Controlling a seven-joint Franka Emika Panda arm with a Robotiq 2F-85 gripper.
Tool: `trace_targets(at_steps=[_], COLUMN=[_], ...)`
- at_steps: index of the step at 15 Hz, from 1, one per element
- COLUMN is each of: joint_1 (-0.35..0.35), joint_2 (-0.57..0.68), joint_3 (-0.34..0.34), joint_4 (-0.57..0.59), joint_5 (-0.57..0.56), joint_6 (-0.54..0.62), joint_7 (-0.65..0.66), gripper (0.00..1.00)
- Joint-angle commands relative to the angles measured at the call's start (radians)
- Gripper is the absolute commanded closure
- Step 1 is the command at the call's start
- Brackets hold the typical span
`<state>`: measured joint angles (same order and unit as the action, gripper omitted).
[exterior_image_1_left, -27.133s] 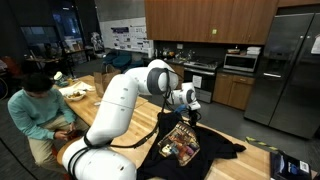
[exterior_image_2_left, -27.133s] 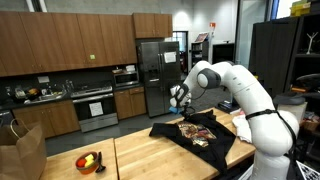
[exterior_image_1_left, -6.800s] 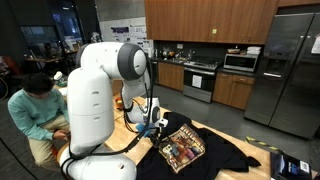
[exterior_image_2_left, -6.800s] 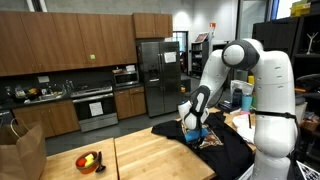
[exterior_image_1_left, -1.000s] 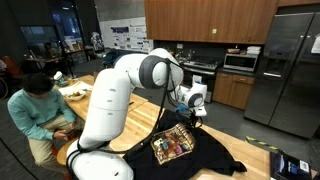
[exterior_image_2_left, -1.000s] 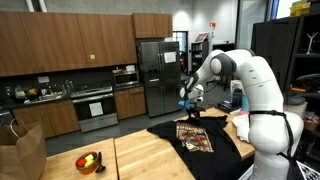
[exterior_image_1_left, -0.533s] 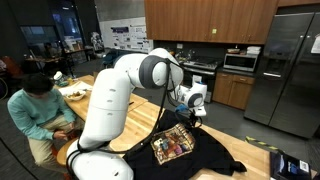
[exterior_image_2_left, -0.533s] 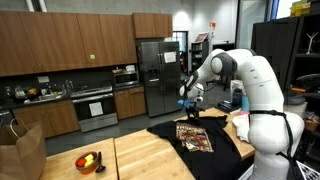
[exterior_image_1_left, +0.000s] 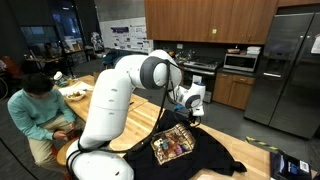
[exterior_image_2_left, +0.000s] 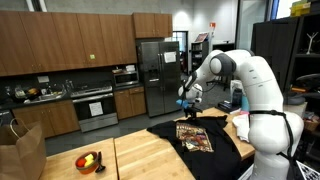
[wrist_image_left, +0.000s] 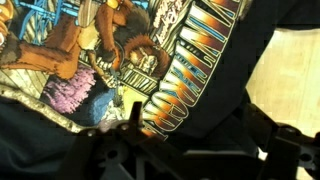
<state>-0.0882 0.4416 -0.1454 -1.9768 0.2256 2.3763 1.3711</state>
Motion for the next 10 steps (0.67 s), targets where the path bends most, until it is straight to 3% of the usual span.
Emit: trace_targets(at_steps=[1,5,10], joint_1=[0.009,0.029,0.024], joint_2=[0.018,0.056,0.109], joint_3=[0.004,-0.012,-0.023], joint_4=[0.018,0.043,0.095], joint_5=[0.052,0.051,0.049], joint_6=[0.089,0.161,0.148], joint_7=[0.029,0.089,0.162], gripper=[0.0,0.0,0.0])
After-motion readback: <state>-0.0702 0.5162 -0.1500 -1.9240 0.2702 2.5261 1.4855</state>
